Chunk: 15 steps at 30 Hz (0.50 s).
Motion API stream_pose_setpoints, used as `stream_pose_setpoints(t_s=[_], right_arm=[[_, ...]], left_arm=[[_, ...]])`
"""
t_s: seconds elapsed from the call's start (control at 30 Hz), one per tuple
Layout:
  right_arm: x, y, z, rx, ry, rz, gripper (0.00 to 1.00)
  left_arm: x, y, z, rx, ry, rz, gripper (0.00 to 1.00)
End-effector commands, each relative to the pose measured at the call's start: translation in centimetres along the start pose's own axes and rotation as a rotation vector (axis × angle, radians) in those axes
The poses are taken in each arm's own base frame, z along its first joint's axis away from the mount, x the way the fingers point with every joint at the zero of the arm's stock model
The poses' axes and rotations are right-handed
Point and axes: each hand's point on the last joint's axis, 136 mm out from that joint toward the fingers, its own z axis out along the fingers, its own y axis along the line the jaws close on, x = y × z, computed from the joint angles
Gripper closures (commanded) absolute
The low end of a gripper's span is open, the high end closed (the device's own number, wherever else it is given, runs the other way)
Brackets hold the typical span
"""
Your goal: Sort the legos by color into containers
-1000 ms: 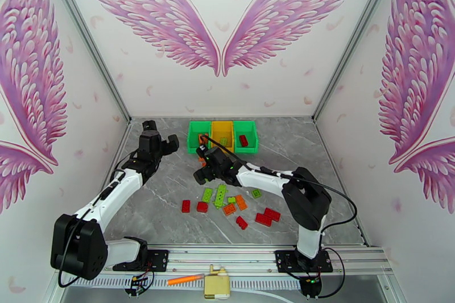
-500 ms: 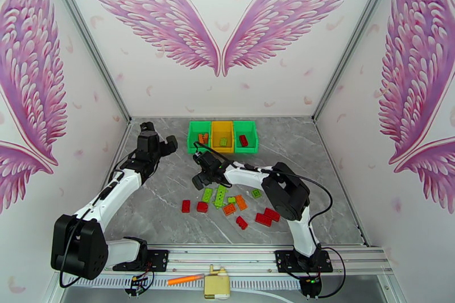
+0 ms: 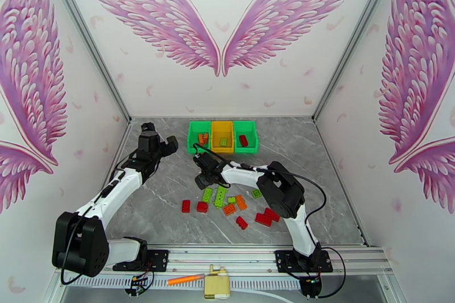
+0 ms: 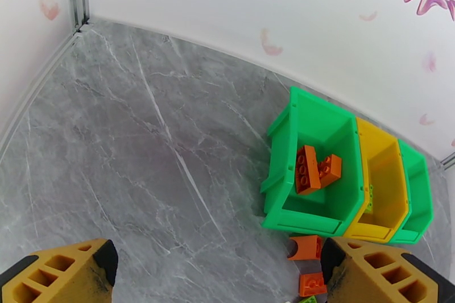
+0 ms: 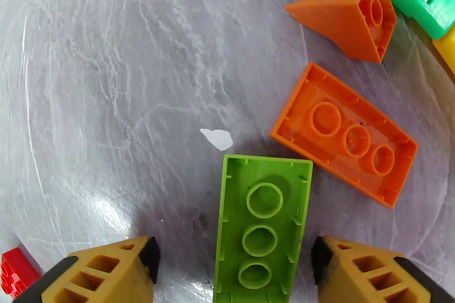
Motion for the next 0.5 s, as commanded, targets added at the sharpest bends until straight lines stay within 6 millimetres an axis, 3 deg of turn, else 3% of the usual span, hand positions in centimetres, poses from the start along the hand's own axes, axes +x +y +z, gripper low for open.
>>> stream_pose_setpoints(t_s=[0.0,0.37,0.47], right_arm=[[0.6,-0.3,0.6,0.026,0.029,0.007,0.34],[0.0,-0.5,-0.1,0.040,0.004,0.022,0.68],[-0.4,-0.5,-0.4,0.039,-0.009,0.026,0.71]], left_arm=[[0.7,0.5,0.2,-0.015,0.018,-0.002,0.01],[1.0,0.7,0.2,-0.015,0.019,-0.001,0.01],[1.0,0.7,0.1,-0.014,0.018,0.001,0.01]])
